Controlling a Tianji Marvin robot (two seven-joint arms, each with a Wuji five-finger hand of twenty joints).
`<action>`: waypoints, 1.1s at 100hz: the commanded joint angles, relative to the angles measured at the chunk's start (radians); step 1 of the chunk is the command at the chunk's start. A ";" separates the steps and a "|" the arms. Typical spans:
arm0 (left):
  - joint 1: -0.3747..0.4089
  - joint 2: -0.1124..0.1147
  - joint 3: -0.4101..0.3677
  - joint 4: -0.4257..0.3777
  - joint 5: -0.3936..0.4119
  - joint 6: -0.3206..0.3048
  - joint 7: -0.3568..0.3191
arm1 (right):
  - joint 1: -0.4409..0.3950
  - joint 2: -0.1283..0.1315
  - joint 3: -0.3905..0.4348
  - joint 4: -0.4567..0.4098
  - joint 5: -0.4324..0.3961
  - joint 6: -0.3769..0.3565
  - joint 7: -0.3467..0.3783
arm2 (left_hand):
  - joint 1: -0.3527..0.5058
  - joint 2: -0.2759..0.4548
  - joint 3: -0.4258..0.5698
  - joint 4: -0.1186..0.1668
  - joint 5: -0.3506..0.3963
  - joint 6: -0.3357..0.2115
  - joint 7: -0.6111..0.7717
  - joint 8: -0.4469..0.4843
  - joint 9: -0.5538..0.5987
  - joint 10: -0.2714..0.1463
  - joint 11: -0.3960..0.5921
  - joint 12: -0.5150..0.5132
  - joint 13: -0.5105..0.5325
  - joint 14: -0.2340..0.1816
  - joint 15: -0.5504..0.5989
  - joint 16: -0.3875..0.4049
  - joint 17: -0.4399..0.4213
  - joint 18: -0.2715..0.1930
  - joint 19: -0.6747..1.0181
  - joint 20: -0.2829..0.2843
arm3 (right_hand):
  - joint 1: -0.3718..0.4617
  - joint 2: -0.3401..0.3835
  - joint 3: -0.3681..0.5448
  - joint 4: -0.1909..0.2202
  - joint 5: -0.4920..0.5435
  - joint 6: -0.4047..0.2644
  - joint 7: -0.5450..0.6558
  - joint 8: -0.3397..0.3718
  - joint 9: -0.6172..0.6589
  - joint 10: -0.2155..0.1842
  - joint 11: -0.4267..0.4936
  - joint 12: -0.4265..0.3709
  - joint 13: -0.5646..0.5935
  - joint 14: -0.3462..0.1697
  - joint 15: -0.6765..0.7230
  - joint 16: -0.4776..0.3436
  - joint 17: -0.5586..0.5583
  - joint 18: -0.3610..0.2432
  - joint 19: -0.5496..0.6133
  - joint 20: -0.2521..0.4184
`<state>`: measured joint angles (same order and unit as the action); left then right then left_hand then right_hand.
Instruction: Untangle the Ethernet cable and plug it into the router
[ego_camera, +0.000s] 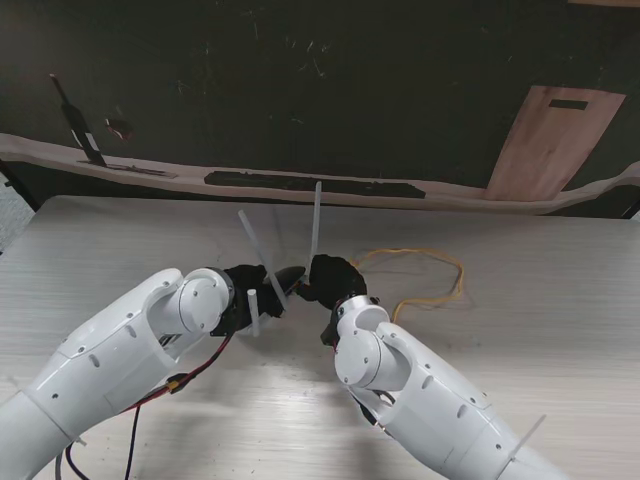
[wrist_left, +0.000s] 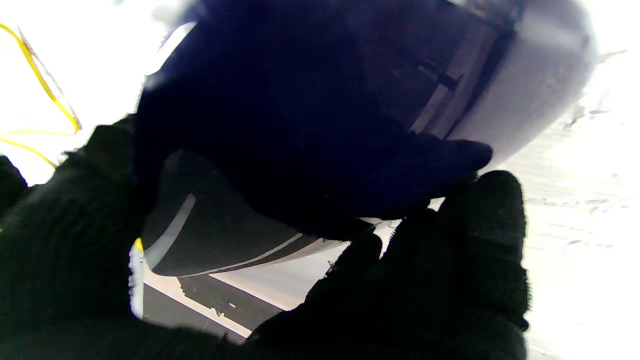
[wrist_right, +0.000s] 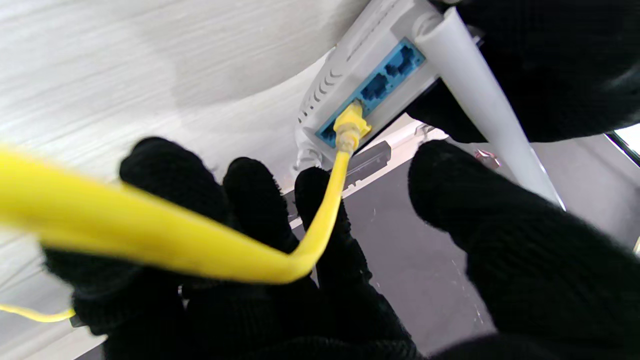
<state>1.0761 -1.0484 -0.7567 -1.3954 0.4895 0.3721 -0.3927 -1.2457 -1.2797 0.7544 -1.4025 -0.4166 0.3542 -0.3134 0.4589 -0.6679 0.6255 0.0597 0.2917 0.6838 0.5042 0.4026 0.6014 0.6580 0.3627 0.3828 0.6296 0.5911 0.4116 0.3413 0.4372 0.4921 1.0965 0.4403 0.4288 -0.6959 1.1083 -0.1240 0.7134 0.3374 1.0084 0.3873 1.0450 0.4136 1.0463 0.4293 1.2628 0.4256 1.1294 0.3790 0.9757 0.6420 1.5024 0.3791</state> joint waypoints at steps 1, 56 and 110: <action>0.048 -0.002 0.033 0.047 -0.022 0.016 -0.057 | -0.005 0.000 0.002 -0.007 -0.005 -0.014 0.009 | 0.481 0.180 0.355 0.015 0.110 -0.447 0.274 0.070 0.137 -0.425 0.197 0.104 0.119 -0.288 0.231 0.056 0.000 -0.253 -0.013 0.031 | 0.033 -0.028 0.046 0.022 0.011 -0.016 -0.030 -0.022 0.013 0.034 0.000 0.011 0.017 0.010 0.026 -0.001 0.005 0.056 0.007 0.005; 0.042 0.001 0.038 0.048 -0.028 0.028 -0.068 | -0.002 0.020 -0.010 -0.005 -0.074 -0.045 0.021 | 0.478 0.189 0.342 0.021 0.109 -0.445 0.267 0.066 0.132 -0.423 0.196 0.101 0.112 -0.286 0.230 0.055 -0.007 -0.252 -0.017 0.036 | 0.128 -0.187 0.122 -0.060 0.141 0.019 0.032 -0.206 0.132 0.037 0.000 -0.009 0.023 -0.039 0.159 0.060 0.089 0.056 0.092 -0.028; 0.030 0.005 0.050 0.051 -0.041 0.036 -0.089 | 0.011 0.017 -0.027 0.003 -0.070 -0.066 0.025 | 0.468 0.212 0.321 0.038 0.101 -0.439 0.252 0.058 0.107 -0.415 0.199 0.090 0.087 -0.274 0.231 0.058 -0.036 -0.246 -0.014 0.047 | 0.294 -0.241 0.164 -0.138 0.173 0.030 0.161 -0.337 0.238 0.013 -0.045 -0.040 0.027 -0.067 0.201 0.109 0.101 0.056 0.155 -0.035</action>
<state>1.0542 -1.0441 -0.7398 -1.3968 0.4693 0.3932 -0.4261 -1.2337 -1.2579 0.7307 -1.3976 -0.4911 0.2926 -0.3048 0.4590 -0.6680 0.6255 0.0611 0.2905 0.6838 0.5042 0.4014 0.6011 0.6557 0.3626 0.3828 0.6275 0.5855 0.4118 0.3346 0.4292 0.4854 1.0965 0.4646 0.6887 -0.9022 1.2201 -0.2330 0.8600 0.3468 1.1305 0.0665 1.2031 0.3828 0.9979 0.4051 1.2906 0.4121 1.3040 0.4665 1.0534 0.6422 1.5948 0.3499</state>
